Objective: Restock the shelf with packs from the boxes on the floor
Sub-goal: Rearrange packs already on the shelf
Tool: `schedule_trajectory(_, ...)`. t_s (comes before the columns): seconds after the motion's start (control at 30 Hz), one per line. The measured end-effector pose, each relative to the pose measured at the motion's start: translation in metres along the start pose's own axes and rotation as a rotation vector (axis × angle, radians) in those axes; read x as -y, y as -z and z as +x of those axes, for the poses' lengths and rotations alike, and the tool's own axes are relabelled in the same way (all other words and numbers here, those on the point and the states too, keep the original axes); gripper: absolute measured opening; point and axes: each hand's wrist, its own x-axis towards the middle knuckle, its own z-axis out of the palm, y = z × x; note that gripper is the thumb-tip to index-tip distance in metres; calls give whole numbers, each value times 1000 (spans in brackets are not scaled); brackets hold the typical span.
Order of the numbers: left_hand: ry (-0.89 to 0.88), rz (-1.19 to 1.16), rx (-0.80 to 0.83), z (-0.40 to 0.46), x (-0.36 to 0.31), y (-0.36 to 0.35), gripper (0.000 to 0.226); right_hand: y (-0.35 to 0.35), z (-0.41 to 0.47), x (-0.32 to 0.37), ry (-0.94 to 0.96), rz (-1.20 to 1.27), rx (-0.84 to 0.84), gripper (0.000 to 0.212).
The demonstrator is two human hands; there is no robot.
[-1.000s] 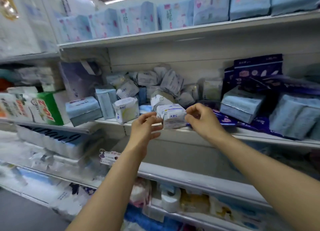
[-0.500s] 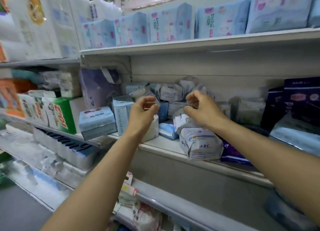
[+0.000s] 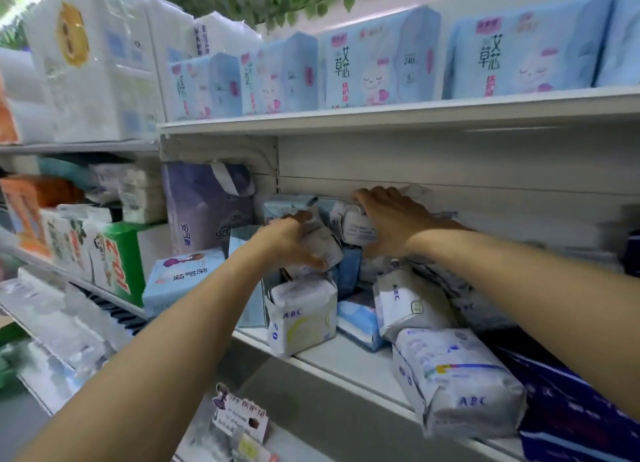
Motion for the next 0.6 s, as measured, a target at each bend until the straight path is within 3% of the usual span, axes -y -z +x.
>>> schedule_trajectory(0.13, -21, 75, 58, 16, 8, -3, 111, -20, 22, -3, 9, -79, 15, 107)
schedule_trajectory(0.4, -111, 152, 55, 38, 14, 0, 112, -25, 35, -1, 19, -196, -144, 74)
schedule_trajectory(0.6, -179, -107, 23, 47, 27, 11, 110, -14, 24, 6, -77, -123, -276, 69)
